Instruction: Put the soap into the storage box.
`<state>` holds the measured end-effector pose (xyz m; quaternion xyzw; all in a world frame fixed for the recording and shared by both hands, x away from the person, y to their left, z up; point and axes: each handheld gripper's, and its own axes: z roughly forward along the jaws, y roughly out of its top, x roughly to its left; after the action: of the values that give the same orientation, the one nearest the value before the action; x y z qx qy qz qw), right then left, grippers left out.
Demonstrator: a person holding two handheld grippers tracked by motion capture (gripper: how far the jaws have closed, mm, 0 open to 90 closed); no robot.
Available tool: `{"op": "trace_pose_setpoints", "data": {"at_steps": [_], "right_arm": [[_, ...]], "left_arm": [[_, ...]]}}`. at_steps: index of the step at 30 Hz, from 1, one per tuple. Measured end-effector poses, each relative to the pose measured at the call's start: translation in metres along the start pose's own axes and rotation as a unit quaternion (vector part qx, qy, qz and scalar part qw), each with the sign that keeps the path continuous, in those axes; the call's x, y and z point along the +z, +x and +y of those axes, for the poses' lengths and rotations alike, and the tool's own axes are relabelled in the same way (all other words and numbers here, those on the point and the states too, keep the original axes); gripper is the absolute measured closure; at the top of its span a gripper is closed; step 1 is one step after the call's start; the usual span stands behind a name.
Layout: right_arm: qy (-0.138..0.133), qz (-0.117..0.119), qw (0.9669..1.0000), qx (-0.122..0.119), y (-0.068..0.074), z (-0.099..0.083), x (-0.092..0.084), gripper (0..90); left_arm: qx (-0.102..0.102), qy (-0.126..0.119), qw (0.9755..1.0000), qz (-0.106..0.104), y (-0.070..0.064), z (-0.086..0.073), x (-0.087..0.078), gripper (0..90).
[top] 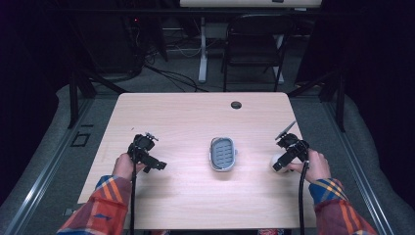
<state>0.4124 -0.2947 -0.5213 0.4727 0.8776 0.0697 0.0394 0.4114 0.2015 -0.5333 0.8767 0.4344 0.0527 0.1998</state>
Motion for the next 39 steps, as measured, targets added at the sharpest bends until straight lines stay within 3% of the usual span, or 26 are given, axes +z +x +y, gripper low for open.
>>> {"op": "trace_pose_setpoints", "data": {"at_steps": [1, 4, 5, 6, 8, 9, 10, 11, 13, 15, 17, 19, 21, 22, 24, 28, 29, 30, 32, 33, 34, 36, 37, 39], "right_arm": [[-0.011, -0.004, 0.9999, 0.006, 0.001, 0.001, 0.002, 0.0], [-0.007, 0.002, 0.9999, 0.007, 0.002, 0.005, 0.005, 0.0], [0.006, 0.003, 1.0, -0.001, 0.002, 0.007, 0.006, 0.0], [-0.007, 0.004, 0.9999, 0.009, 0.004, 0.007, 0.009, 0.0], [0.018, -0.003, 0.9998, -0.01, 0.002, 0.011, 0.008, 0.0], [-0.008, 0.001, 0.9999, 0.009, 0.004, 0.01, 0.012, 0.0], [0.043, -0.01, 0.9986, -0.03, 0.0, 0.015, 0.005, 0.0], [0.007, -0.002, 1.0, 0.001, 0.003, 0.012, 0.011, 0.0], [0.034, -0.008, 0.9993, -0.016, 0.001, 0.015, 0.008, 0.0], [0.005, 0.001, 1.0, 0.008, 0.003, 0.013, 0.015, 0.0], [0.023, -0.005, 0.9997, -0.004, 0.002, 0.016, 0.014, 1.7], [0.015, -0.003, 0.9999, 0.002, 0.004, 0.016, 0.017, 4.3], [0.031, -0.005, 0.9995, -0.008, 0.003, 0.018, 0.016, 8.7], [0.027, -0.003, 0.9996, -0.002, 0.003, 0.018, 0.018, 10.4], [0.042, -0.007, 0.999, -0.012, 0.002, 0.02, 0.016, 9.1], [0.025, 0.003, 0.9997, 0.003, 0.003, 0.018, 0.02, 14.1], [0.046, -0.002, 0.9989, -0.011, 0.002, 0.02, 0.018, 14.3], [0.027, 0.004, 0.9996, 0.004, 0.004, 0.018, 0.022, 15.2], [0.052, 0.002, 0.9986, -0.011, 0.003, 0.02, 0.021, 17.2], [0.054, -0.002, 0.9984, -0.011, 0.003, 0.02, 0.022, 17.4], [0.036, 0.001, 0.9993, 0.004, 0.004, 0.018, 0.025, 18.1], [0.053, -0.003, 0.9986, -0.009, 0.002, 0.02, 0.022, 18.6], [0.037, 0.002, 0.9993, 0.005, 0.004, 0.018, 0.025, 19.1], [0.058, -0.005, 0.9983, -0.01, 0.003, 0.02, 0.023, 19.6]], "left_arm": [[0.0, 0.0, 1.0, 0.0, 0.0, 0.0, 0.0, 0.0], [-0.001, 0.0, 1.0, 0.0, 0.0, 0.0, 0.0, 0.0], [0.0, 0.0, 1.0, 0.0, 0.0, 0.0, 0.0, 0.0], [0.0, 0.0, 1.0, 0.0, 0.0, 0.0, 0.0, 0.0], [-0.001, 0.0, 1.0, 0.0, 0.0, 0.0, 0.0, 0.0], [-0.002, 0.0, 1.0, -0.002, 0.0, 0.0, 0.0, 0.0], [-0.002, -0.001, 1.0, -0.003, 0.0, 0.0, 0.0, 0.0], [-0.002, -0.002, 1.0, -0.005, 0.0, 0.0, 0.0, 0.0], [-0.001, -0.002, 1.0, -0.005, 0.0, 0.0, 0.0, 0.0], [-0.001, -0.002, 1.0, -0.006, 0.0, 0.0, 0.0, 0.0], [-0.002, -0.002, 1.0, -0.006, 0.0, 0.0, 0.0, 0.0], [-0.003, -0.002, 1.0, -0.007, 0.0, 0.0, 0.0, 0.0], [-0.003, -0.002, 1.0, -0.008, 0.0, 0.0, 0.0, 0.0], [-0.003, -0.002, 1.0, -0.008, 0.0, 0.0, 0.0, 0.0], [-0.001, -0.003, 1.0, -0.008, 0.0, 0.0, 0.0, 0.0], [-0.001, -0.002, 1.0, -0.008, 0.0, 0.0, 0.0, 0.0], [-0.002, -0.003, 1.0, -0.009, 0.0, 0.0, 0.0, 0.0], [-0.002, -0.002, 1.0, -0.009, 0.0, 0.0, 0.0, 0.0], [-0.002, -0.002, 1.0, -0.009, 0.0, 0.0, 0.0, 0.0], [-0.002, -0.002, 0.9999, -0.01, 0.0, 0.0, 0.0, 0.0], [-0.002, -0.002, 0.9999, -0.01, 0.0, 0.0, 0.0, 0.0], [-0.002, -0.002, 0.9999, -0.01, 0.0, 0.0, 0.0, 0.0], [-0.002, -0.002, 0.9999, -0.011, 0.0, 0.0, 0.0, 0.0], [-0.002, -0.002, 0.9999, -0.011, 0.0, 0.0, 0.0, 0.0]]}}
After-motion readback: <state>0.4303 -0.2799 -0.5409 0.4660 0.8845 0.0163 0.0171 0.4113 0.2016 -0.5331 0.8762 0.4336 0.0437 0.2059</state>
